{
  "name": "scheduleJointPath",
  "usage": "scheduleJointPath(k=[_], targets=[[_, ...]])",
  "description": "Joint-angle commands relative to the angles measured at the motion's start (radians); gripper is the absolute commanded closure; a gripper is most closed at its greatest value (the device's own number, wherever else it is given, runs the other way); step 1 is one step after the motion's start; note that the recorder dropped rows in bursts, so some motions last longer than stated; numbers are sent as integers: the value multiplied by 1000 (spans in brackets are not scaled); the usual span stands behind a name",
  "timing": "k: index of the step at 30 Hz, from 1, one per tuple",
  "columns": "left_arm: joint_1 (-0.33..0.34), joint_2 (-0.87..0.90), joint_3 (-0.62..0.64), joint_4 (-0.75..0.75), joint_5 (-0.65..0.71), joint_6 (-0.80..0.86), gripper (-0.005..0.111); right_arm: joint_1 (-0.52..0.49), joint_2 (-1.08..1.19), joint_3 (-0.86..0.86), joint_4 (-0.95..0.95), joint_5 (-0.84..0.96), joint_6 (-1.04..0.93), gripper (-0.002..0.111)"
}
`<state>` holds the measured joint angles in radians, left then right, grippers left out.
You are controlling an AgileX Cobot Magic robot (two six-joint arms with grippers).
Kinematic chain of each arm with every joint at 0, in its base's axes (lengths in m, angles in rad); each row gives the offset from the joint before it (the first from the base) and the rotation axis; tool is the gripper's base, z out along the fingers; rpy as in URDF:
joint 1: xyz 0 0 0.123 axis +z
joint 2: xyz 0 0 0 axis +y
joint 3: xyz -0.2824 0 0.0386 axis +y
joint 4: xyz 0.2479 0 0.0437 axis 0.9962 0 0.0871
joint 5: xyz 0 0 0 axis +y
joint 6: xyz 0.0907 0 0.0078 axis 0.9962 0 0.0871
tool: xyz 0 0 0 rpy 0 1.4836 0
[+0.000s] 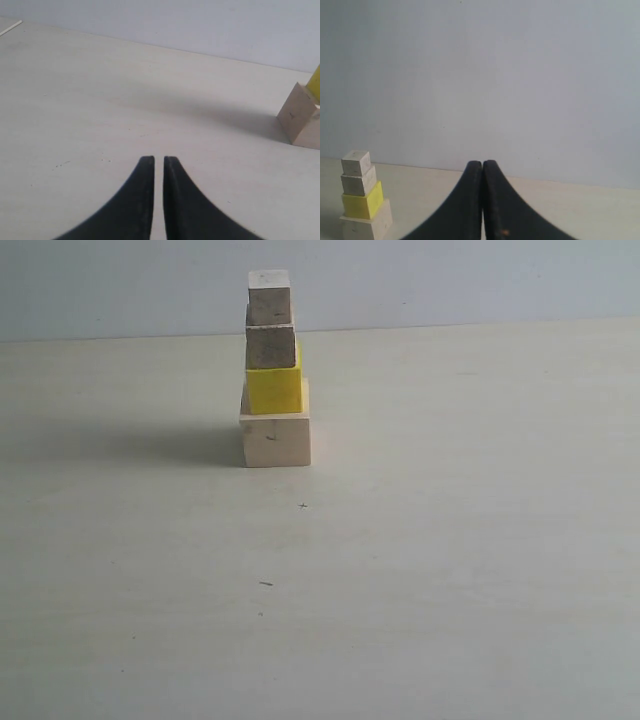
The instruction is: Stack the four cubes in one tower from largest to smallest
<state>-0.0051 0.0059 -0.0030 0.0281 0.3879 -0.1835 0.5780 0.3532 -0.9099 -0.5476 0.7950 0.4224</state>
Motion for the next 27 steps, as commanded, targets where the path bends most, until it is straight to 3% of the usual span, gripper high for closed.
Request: scheduleJointPath(k=[1,5,8,10,14,27], targets=[[-6,-6,3,-4,-17,5,97,-159,-8,6,23,-4,0,108],[-6,-6,3,-4,-17,5,97,-486,-52,6,124,-4,0,108],[-6,-6,3,-4,-17,5,97,-624,-137,52,191,-62,-4,108],[-6,-6,3,-4,-17,5,97,-696,-250,179,210,-201,-4,108],[-6,-6,3,-4,-17,5,97,-712,-353,318,281,-265,-4,108],[-6,-6,3,-4,-17,5,97,-712,-353,695,417,-451,-70,108]])
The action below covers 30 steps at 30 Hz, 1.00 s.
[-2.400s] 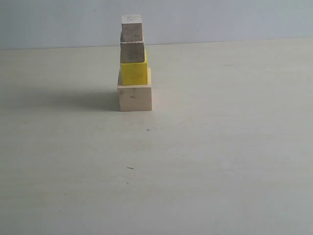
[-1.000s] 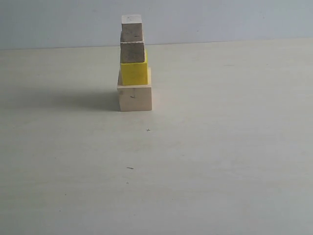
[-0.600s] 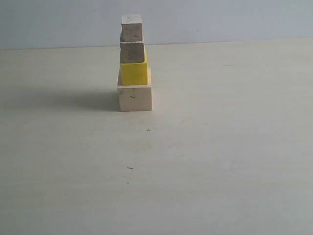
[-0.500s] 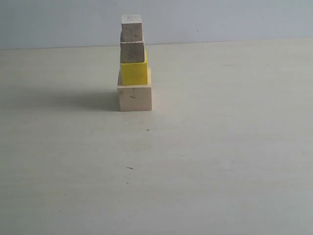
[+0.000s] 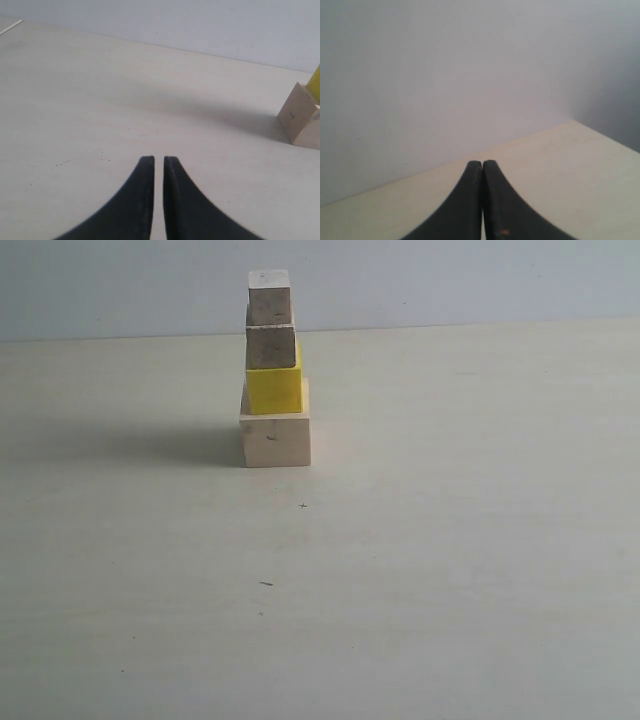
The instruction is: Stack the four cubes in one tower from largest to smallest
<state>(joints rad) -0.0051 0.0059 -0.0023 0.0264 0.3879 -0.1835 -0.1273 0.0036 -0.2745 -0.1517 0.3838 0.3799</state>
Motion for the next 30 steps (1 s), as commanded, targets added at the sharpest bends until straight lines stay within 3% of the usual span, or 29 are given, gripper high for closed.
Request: scheduleJointPath(k=[1,18,30], targets=[[-6,-6,2,-3,-17,5,97,-6,-4,74,22,-42,-43,108],[-6,-6,2,-3,-17,5,97,86,-4,271,67,-61,-134,108],[-6,-6,2,-3,-17,5,97,111,-4,274,124,-79,-212,108]])
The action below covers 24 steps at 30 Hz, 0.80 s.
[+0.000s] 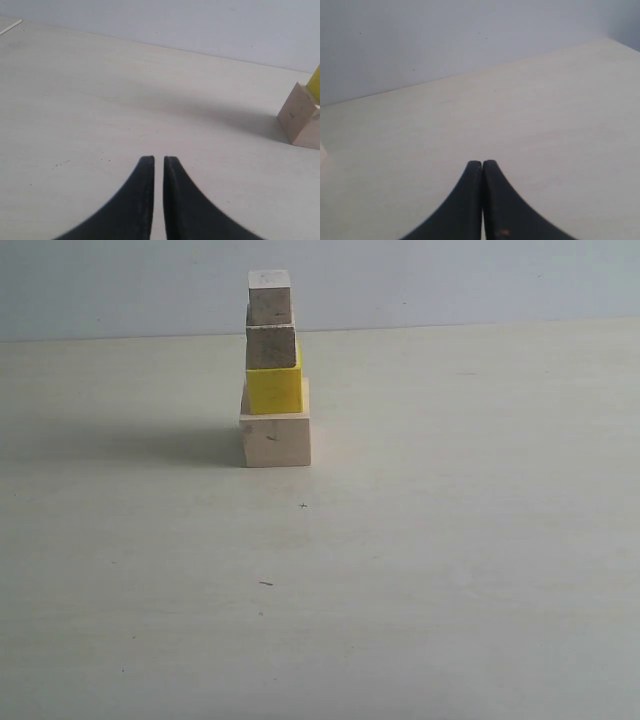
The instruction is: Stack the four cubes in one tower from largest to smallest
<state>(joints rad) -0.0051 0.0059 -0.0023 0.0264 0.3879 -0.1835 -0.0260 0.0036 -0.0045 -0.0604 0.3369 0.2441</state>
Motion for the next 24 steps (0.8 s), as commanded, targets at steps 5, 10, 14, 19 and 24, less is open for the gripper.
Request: scheduleJointPath(k=[5,10,14,19,24], targets=[[-6,-6,2,-3,-17,5,97,20,-4,4,60,-38,-204,108],[-6,-6,2,-3,-17,5,97,20,-4,4,60,-34,-244,108],[-6,-6,2,-3,-17,5,97,20,-4,4,60,-27,-252,108],[-6,-6,2,-3,-17,5,97,20,-4,4,60,0,-252,108],[-6,-6,2,-3,-17,5,97,20,-4,4,54,0,-266,108]])
